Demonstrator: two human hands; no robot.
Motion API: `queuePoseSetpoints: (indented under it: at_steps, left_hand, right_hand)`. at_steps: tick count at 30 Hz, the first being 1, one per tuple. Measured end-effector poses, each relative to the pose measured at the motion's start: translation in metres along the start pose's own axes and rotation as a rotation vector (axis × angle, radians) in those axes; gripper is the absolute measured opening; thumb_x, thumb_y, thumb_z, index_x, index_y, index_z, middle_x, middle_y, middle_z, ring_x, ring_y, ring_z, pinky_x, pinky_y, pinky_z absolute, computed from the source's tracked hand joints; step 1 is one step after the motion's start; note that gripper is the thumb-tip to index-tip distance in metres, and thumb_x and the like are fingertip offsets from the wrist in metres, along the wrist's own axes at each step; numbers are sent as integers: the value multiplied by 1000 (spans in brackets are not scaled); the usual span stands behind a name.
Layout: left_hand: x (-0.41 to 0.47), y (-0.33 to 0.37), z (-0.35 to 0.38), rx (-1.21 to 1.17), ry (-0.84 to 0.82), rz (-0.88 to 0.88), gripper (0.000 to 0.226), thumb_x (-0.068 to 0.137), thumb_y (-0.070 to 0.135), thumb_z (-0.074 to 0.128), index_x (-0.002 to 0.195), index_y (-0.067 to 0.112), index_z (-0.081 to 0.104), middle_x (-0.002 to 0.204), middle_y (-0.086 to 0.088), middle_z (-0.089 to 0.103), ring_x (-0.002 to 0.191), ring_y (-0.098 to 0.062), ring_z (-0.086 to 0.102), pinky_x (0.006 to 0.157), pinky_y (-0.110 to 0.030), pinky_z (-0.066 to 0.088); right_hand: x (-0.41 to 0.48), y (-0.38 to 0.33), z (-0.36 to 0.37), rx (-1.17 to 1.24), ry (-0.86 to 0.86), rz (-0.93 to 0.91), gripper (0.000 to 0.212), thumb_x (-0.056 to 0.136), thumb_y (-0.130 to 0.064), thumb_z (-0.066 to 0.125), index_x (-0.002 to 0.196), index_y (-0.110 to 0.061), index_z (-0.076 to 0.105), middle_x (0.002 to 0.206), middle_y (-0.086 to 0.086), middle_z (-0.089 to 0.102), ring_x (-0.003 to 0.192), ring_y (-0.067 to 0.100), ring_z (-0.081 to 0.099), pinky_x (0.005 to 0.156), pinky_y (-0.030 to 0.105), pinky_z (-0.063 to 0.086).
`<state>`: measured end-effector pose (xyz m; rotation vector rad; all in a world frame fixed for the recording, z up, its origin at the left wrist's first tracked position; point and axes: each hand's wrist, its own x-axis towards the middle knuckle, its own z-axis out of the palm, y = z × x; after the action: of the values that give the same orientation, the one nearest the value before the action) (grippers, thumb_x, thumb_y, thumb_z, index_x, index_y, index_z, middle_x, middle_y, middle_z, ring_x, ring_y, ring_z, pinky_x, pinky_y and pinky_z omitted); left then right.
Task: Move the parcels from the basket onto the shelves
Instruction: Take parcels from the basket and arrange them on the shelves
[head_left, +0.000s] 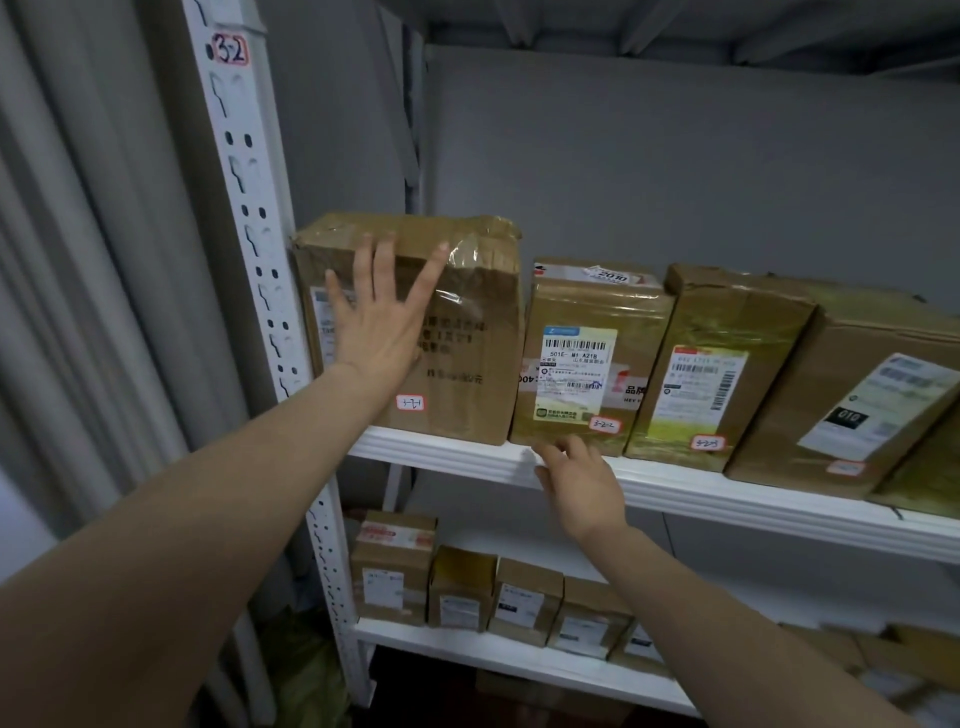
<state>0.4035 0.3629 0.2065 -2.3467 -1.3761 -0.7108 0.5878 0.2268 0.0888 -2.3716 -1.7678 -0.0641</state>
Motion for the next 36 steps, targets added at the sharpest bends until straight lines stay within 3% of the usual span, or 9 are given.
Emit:
queuePoseSetpoints:
  at_steps: [6, 12, 27, 36]
  left_hand:
    - [10, 1, 7, -31, 31, -13, 120, 73, 37, 79, 141, 39, -19, 151, -17, -7, 142, -35, -14, 111, -67, 5]
    - [15, 6, 7, -25, 11, -21, 113, 75, 37, 77, 149, 35, -8, 153, -19, -5, 143, -37, -12, 112, -66, 5]
    - [26, 4, 10, -51, 3, -1, 111, 73, 35, 79, 149, 34, -3, 153, -19, -3, 143, -37, -12, 112, -65, 5]
    - [14, 7, 4, -25, -16, 9, 123, 73, 31, 79, 148, 35, -18, 154, -17, -15, 142, -36, -21, 111, -65, 4]
  right_hand:
    - [9, -1, 1, 6, -31, 35, 40, 103, -32, 32, 141, -21, 40, 131, 9, 45, 120, 31, 41, 99, 36, 35]
    - [15, -2, 5, 35, -18, 37, 37, 101, -34, 35, 135, -20, 45, 124, 7, 47, 114, 28, 43, 96, 35, 36]
    - [18, -4, 0, 94, -37, 24, 43, 101, -40, 36, 137, -17, 43, 128, 8, 45, 119, 25, 41, 100, 35, 37]
    - [-2, 14, -9, 109, -22, -4, 45, 101, -39, 38, 139, -15, 40, 135, 10, 43, 125, 26, 37, 104, 34, 34]
